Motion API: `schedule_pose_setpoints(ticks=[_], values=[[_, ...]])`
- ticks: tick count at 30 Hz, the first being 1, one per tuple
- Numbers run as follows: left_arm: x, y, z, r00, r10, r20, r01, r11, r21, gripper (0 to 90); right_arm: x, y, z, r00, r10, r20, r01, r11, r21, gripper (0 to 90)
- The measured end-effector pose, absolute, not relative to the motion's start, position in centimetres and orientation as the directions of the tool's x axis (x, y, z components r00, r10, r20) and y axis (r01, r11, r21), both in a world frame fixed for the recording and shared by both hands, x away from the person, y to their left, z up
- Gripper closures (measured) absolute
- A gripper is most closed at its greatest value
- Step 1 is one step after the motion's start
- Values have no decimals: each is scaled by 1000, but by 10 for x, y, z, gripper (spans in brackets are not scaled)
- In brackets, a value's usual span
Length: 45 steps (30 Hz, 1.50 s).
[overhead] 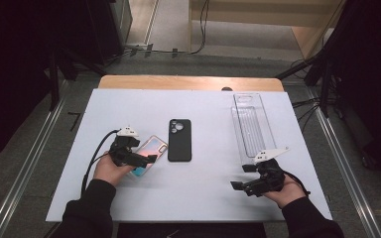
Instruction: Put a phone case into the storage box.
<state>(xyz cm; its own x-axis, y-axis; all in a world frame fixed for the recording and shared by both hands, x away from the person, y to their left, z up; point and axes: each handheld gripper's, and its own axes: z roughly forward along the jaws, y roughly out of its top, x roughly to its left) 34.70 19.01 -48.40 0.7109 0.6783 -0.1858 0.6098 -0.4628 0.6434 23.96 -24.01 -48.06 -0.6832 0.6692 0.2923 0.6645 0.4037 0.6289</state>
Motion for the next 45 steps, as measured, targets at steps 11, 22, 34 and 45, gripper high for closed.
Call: schedule_pose_setpoints(ticks=[11, 22, 34, 45], values=[[348, 188, -496, 705, 693, -149, 616, -496, 611, 28, 240, -240, -481, -684, 669, 289, 663, 406, 628, 156], [339, 178, -501, 711, 703, -29, 567, -549, 614, 30, 239, -239, -481, -683, 672, 287, 664, 407, 628, 156], [334, 178, -501, 690, 723, 29, 551, -552, 626, 157, 239, -239, -481, -686, 671, 281, 662, 414, 625, 156], [337, 182, -498, 687, 727, -12, 571, -529, 628, 168, 239, -239, -481, -691, 666, 282, 658, 416, 628, 156]])
